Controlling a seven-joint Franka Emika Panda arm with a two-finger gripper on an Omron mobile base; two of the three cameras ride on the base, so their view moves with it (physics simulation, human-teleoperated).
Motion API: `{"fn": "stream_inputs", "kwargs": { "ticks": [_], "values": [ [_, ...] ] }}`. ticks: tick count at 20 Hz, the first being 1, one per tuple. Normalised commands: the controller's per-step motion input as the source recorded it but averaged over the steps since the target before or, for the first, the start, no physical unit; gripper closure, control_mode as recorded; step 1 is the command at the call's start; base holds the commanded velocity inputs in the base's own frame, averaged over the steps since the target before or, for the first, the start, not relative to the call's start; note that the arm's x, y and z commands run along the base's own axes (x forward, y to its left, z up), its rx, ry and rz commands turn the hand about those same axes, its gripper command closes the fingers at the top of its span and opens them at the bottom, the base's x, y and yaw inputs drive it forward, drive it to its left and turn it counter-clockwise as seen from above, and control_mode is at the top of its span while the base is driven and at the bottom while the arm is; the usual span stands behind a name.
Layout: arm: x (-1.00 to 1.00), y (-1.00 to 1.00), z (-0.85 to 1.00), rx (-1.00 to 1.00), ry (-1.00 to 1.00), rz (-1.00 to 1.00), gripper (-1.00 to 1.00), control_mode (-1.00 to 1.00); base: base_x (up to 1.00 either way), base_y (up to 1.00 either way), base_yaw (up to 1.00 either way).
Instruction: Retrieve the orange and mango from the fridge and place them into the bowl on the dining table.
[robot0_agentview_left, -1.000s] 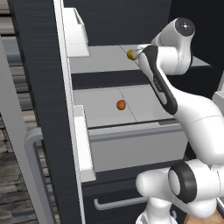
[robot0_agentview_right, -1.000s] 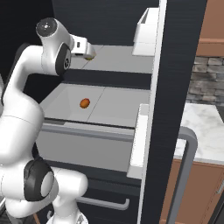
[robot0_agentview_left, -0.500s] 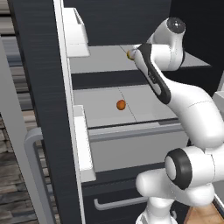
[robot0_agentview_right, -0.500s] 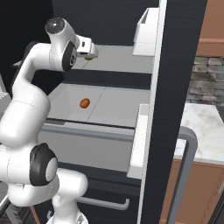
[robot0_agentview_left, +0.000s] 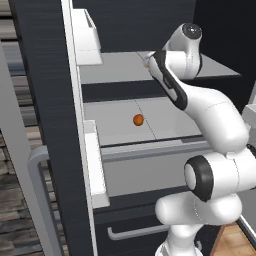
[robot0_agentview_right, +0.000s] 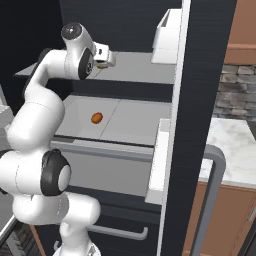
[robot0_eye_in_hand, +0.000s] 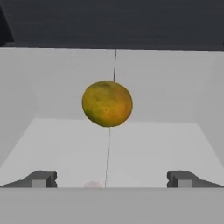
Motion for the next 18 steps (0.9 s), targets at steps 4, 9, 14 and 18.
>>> {"fn": "stream_inputs", "kwargs": {
  "ticks": [4, 9, 14, 18],
  "values": [
    [0.44, 0.06, -0.19, 0.00, 0.00, 0.00, -1.00, -1.00, 0.00, 0.00, 0.00],
    [0.53, 0.06, -0.13, 0.00, 0.00, 0.00, -1.00, -1.00, 0.00, 0.00, 0.00],
    [0.43, 0.01, -0.02, 0.00, 0.00, 0.00, -1.00, -1.00, 0.00, 0.00, 0.00],
    [0.27, 0.00, 0.00, 0.00, 0.00, 0.00, -1.00, -1.00, 0.00, 0.00, 0.00]
  ]
}}
